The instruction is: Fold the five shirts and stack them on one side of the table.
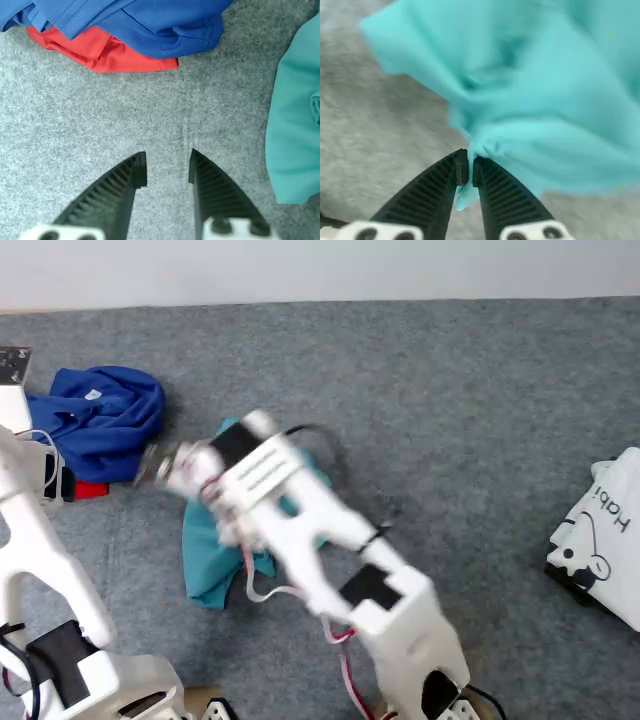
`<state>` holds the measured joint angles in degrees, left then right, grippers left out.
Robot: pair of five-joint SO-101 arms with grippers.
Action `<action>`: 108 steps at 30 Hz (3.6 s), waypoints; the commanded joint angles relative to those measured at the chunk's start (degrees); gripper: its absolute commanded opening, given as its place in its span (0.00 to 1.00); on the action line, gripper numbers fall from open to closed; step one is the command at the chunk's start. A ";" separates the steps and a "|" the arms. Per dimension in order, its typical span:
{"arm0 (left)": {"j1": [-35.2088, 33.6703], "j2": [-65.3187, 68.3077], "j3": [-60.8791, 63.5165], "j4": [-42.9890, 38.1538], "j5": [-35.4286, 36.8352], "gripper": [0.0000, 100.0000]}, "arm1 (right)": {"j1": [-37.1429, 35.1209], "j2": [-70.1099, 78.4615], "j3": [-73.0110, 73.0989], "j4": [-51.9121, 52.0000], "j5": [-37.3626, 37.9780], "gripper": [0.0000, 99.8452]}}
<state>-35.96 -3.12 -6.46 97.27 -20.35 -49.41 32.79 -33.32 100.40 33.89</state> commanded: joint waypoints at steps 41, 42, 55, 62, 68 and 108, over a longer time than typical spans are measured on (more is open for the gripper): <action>0.09 -2.29 -0.22 -0.53 0.35 0.14 | -2.24 -12.18 -5.63 2.42 -11.87 0.29; 0.09 -2.29 -0.22 -0.53 0.35 0.14 | -0.92 -12.18 -5.63 2.51 -11.96 0.29; 0.09 -2.11 -0.22 -0.62 0.09 0.14 | 6.90 -25.80 19.08 1.89 -14.42 0.29; 0.18 -2.02 -0.13 -1.41 0.35 0.14 | 10.07 -33.36 41.49 -11.47 -4.84 0.29; 0.18 -2.02 -0.13 -1.41 0.35 0.14 | 11.56 -29.41 48.18 -24.57 -2.46 0.29; -0.09 -2.55 -0.13 -0.97 0.35 0.14 | 15.60 6.64 12.84 -12.88 2.29 0.01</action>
<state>-35.96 -3.12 -6.46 97.27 -20.35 -34.20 39.30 -17.93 83.34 35.21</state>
